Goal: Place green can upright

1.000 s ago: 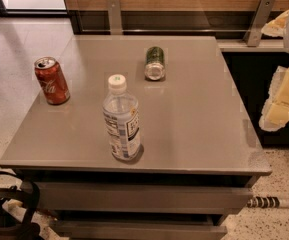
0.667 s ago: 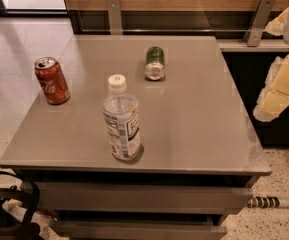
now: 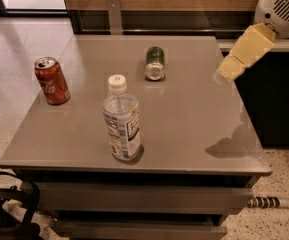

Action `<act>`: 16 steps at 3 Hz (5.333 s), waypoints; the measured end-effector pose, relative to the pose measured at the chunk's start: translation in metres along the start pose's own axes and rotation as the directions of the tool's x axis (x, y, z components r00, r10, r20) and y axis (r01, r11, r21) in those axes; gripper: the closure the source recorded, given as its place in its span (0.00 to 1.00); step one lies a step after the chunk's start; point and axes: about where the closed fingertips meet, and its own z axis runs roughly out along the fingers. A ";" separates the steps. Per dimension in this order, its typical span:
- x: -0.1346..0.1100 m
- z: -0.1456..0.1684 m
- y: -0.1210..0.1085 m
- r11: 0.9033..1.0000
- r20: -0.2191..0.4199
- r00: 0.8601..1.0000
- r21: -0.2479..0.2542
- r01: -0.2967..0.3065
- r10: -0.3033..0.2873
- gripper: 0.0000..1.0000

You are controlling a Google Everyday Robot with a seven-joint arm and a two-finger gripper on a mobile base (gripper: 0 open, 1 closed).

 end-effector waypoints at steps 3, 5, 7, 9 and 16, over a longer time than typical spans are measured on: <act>-0.059 0.031 -0.026 0.972 -0.049 0.974 0.086 -0.218 0.222 0.00; -0.129 0.064 -0.045 0.979 -0.063 0.982 0.116 -0.169 0.177 0.00; -0.162 0.106 -0.054 0.955 -0.114 0.963 0.200 -0.220 0.246 0.00; -0.165 0.151 -0.085 0.935 -0.113 0.935 0.165 -0.315 0.335 0.00; -0.184 0.225 -0.093 0.789 -0.164 0.778 0.249 -0.562 0.606 0.00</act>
Offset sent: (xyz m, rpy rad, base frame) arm 0.0918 0.0308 -0.0061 -0.0134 0.0680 -0.3560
